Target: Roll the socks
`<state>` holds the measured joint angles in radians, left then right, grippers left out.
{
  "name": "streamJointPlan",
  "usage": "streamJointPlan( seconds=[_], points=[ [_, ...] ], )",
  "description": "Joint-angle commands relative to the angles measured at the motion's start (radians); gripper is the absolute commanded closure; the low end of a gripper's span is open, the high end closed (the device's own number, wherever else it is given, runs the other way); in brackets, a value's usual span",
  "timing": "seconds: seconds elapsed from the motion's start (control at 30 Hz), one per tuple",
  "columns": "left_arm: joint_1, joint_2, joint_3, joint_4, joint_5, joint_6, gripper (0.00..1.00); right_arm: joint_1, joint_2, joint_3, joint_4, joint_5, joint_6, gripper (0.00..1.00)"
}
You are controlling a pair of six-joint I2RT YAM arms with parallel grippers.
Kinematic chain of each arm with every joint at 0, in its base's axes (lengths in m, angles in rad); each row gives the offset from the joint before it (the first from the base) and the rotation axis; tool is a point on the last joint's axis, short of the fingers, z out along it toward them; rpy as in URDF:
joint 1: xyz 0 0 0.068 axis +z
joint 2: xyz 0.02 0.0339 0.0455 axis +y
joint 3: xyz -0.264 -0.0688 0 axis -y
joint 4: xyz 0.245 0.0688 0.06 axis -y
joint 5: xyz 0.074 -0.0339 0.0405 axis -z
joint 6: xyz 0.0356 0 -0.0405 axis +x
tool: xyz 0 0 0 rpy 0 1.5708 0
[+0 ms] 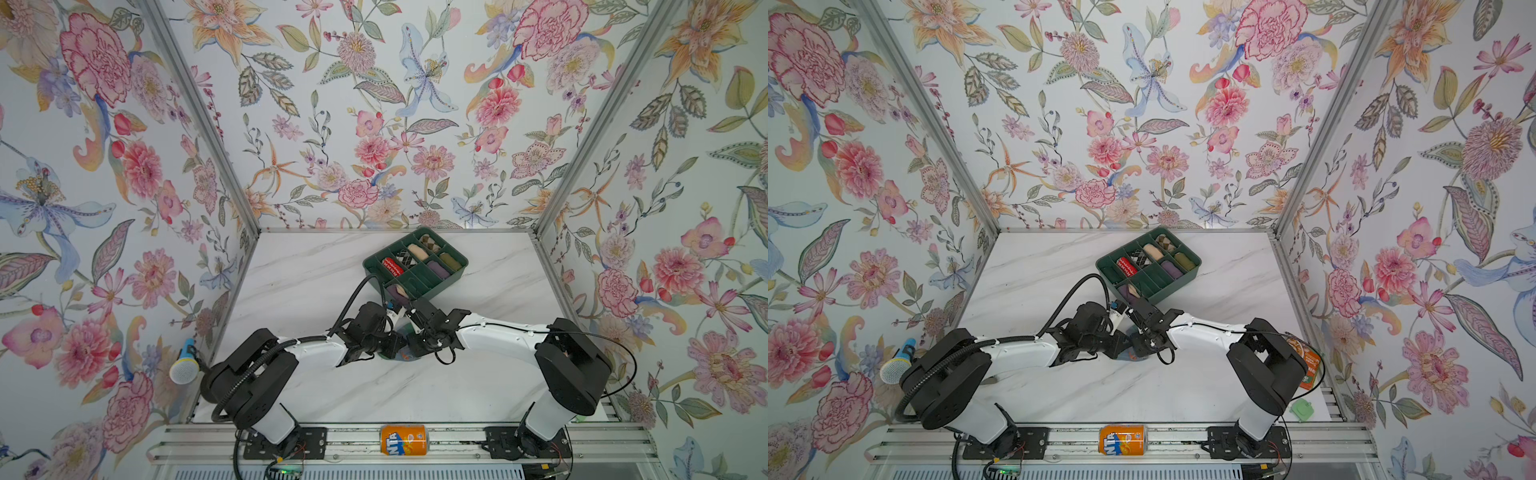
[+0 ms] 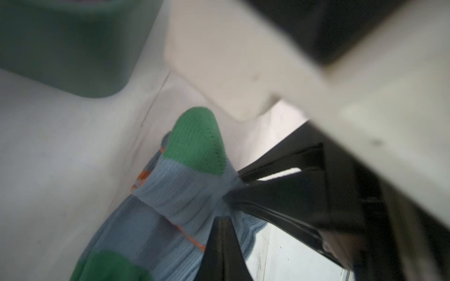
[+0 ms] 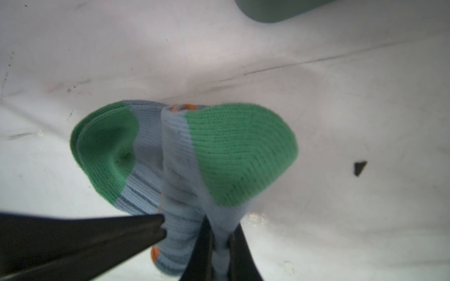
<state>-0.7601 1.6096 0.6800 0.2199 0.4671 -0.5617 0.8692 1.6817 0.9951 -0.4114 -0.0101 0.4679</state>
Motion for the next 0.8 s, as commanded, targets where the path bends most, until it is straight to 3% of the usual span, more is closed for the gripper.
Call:
streamJointPlan(
  seconds=[0.0, 0.33, 0.5, 0.77],
  points=[
    [-0.008, 0.022, 0.017, 0.014, 0.006, -0.017, 1.0, -0.001, 0.008, -0.017, -0.044, 0.017, 0.005, 1.0],
    [-0.008, 0.087, 0.029, 0.01, -0.036, -0.001, 1.0, -0.002, 0.003, -0.03, -0.005, -0.017, -0.002, 0.99],
    [-0.008, 0.137, 0.021, -0.004, -0.031, 0.011, 1.0, -0.025, -0.042, -0.066, 0.034, -0.051, 0.003, 0.89],
    [-0.008, 0.151, -0.005, -0.009, -0.031, 0.013, 1.0, -0.108, -0.211, -0.178, 0.16, -0.137, 0.032, 0.63]
  ],
)
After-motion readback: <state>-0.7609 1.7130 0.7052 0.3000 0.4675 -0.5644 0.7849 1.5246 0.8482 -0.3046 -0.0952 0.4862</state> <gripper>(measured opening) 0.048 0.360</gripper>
